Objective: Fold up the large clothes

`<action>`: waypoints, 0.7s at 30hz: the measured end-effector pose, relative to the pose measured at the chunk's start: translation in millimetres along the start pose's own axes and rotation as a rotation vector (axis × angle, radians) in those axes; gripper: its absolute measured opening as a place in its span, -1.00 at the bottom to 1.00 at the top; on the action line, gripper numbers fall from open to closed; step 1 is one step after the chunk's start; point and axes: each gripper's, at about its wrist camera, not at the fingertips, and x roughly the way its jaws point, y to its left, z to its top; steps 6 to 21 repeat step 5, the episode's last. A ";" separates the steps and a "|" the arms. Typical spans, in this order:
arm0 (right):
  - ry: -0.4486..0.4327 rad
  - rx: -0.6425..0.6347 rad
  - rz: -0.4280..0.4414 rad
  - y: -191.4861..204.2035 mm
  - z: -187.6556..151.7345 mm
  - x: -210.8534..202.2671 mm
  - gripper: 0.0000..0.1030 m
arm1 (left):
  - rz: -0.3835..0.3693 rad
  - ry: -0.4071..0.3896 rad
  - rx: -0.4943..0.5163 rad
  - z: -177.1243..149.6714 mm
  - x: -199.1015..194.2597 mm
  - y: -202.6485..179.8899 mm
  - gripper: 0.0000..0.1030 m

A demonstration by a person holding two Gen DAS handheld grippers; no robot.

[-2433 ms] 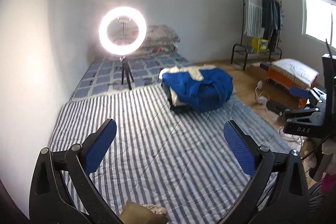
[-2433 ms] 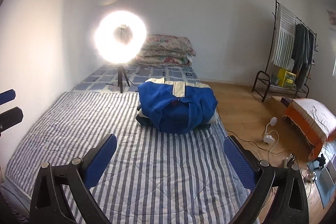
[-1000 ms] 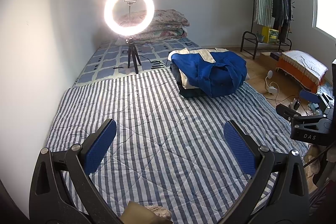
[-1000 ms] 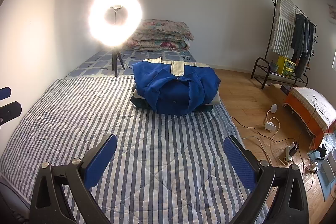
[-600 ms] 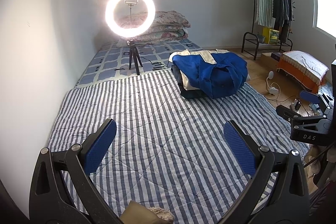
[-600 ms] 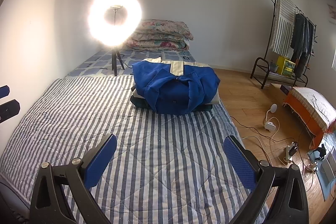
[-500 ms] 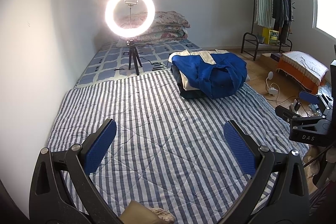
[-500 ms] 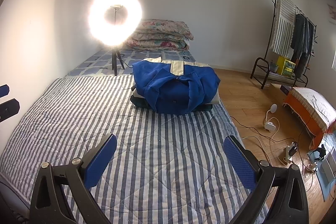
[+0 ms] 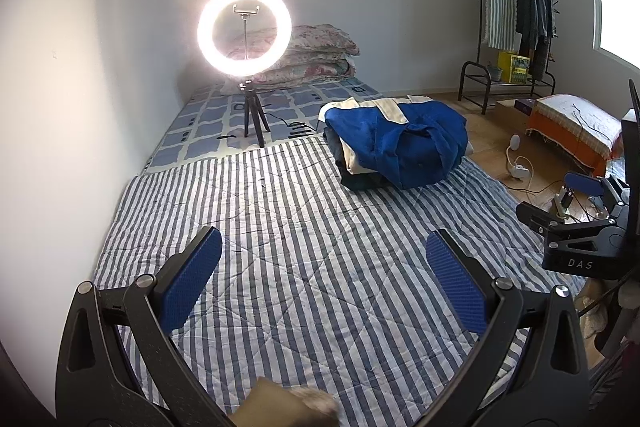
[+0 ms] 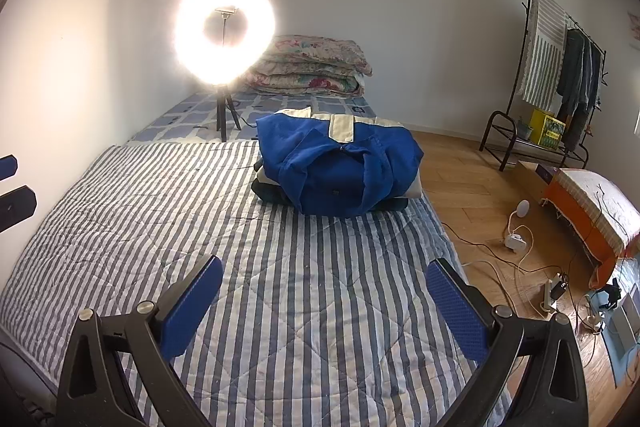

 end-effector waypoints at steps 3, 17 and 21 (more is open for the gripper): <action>0.003 0.002 0.001 0.0 0.0 0.3 1.00 | 0.013 -0.010 -0.001 -2.2 -0.1 0.3 1.00; 0.008 0.003 0.007 -0.1 -0.3 1.4 1.00 | 0.032 -0.018 -0.007 -3.4 1.8 2.2 1.00; 0.008 0.003 0.007 -0.1 -0.3 1.4 1.00 | 0.032 -0.018 -0.007 -3.4 1.8 2.2 1.00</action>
